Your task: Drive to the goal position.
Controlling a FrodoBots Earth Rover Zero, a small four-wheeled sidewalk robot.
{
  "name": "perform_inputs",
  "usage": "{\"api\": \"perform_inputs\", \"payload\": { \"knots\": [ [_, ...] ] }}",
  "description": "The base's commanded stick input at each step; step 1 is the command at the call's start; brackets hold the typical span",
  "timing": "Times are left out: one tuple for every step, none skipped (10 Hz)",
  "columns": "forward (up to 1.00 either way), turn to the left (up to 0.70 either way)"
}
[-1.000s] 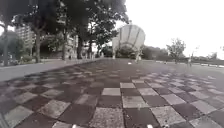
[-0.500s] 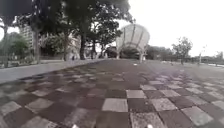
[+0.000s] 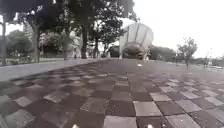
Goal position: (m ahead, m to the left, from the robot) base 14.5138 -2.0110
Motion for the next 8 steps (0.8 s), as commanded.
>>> {"api": "perform_inputs", "payload": {
  "knots": [
    [1.0, -0.37],
    [1.0, -0.24],
    [1.0, -0.12],
    [1.0, 0.0],
    [1.0, 0.0],
    [1.0, 0.0],
    [1.0, 0.0],
    [1.0, 0.0]
  ]
}}
